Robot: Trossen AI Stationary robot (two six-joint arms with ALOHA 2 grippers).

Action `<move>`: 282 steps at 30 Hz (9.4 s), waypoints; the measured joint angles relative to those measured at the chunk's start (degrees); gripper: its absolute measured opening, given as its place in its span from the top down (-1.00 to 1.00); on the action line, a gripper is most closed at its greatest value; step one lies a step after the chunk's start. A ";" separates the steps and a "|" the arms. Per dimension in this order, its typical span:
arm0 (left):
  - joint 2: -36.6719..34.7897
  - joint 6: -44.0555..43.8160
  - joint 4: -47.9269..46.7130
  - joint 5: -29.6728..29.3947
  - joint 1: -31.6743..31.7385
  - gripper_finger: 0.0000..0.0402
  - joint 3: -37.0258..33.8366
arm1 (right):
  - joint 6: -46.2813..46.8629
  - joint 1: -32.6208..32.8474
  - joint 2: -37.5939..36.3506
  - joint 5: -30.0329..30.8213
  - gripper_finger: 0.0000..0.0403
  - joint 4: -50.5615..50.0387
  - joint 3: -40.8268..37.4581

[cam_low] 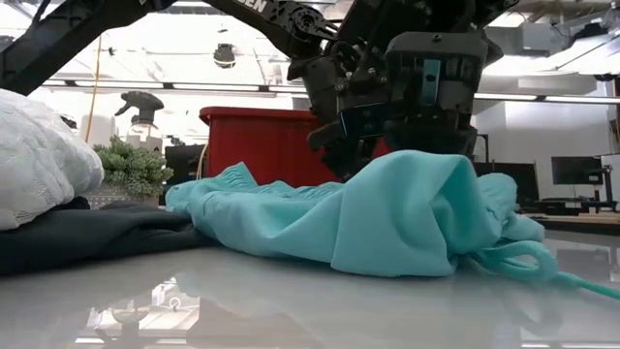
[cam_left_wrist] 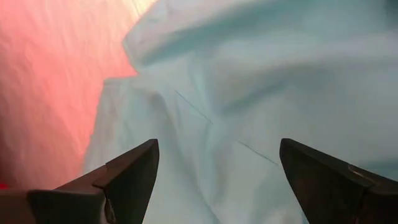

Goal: Fold Laundry from Bin
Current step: Fold the blue shorts

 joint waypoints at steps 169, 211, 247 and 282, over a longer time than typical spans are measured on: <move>-45.39 -10.96 -24.65 -0.51 17.79 1.00 -20.92 | 12.16 4.39 -21.15 26.66 0.84 -26.37 10.59; -51.37 -7.93 -17.90 -18.69 17.79 1.00 7.19 | -32.51 -22.67 -25.90 51.57 0.84 -72.86 64.34; -66.31 -43.99 -16.00 -24.55 -21.69 1.00 -37.91 | 11.64 14.52 -14.32 43.06 0.84 -69.34 29.86; -60.42 -31.33 7.91 -19.34 5.45 1.00 -51.72 | -14.42 -16.04 -11.77 33.66 0.84 -62.67 25.44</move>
